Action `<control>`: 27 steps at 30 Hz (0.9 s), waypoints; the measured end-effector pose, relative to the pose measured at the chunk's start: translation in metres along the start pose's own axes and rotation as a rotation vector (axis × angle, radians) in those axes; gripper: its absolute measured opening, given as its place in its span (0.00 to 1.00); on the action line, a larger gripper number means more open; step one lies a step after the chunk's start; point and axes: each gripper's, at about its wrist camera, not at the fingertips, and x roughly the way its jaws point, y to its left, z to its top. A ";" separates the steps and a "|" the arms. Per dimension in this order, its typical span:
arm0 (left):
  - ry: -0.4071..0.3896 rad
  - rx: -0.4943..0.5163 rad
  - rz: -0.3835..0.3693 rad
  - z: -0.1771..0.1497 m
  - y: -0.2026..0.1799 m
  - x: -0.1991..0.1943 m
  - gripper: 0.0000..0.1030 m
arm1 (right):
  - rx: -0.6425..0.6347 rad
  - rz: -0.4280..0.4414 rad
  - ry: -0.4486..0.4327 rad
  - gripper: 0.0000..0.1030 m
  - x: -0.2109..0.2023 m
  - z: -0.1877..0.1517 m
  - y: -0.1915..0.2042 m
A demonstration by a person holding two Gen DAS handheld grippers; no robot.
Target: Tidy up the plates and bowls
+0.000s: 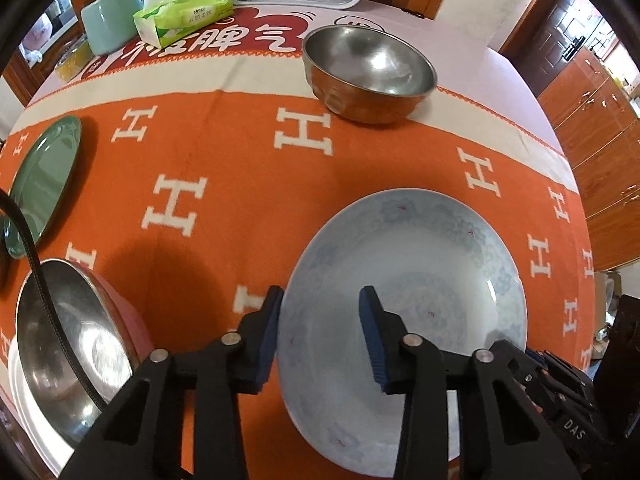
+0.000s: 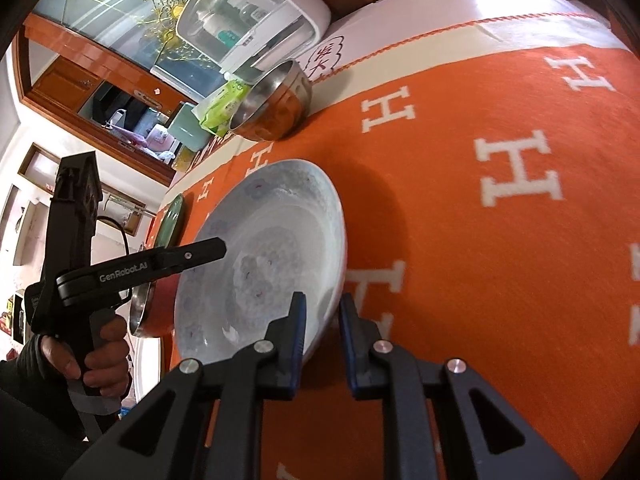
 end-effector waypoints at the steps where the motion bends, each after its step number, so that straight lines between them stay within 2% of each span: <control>1: -0.003 -0.004 -0.012 -0.005 -0.001 -0.004 0.31 | 0.004 0.000 -0.003 0.15 -0.003 -0.002 -0.001; 14: -0.043 0.004 -0.075 -0.045 -0.011 -0.049 0.26 | -0.012 -0.018 -0.018 0.14 -0.037 -0.035 0.010; 19: -0.062 0.012 -0.099 -0.060 -0.010 -0.069 0.26 | -0.053 -0.043 -0.022 0.14 -0.050 -0.046 0.022; 27: -0.099 0.010 -0.126 -0.084 -0.004 -0.100 0.26 | -0.085 -0.036 -0.029 0.14 -0.070 -0.063 0.041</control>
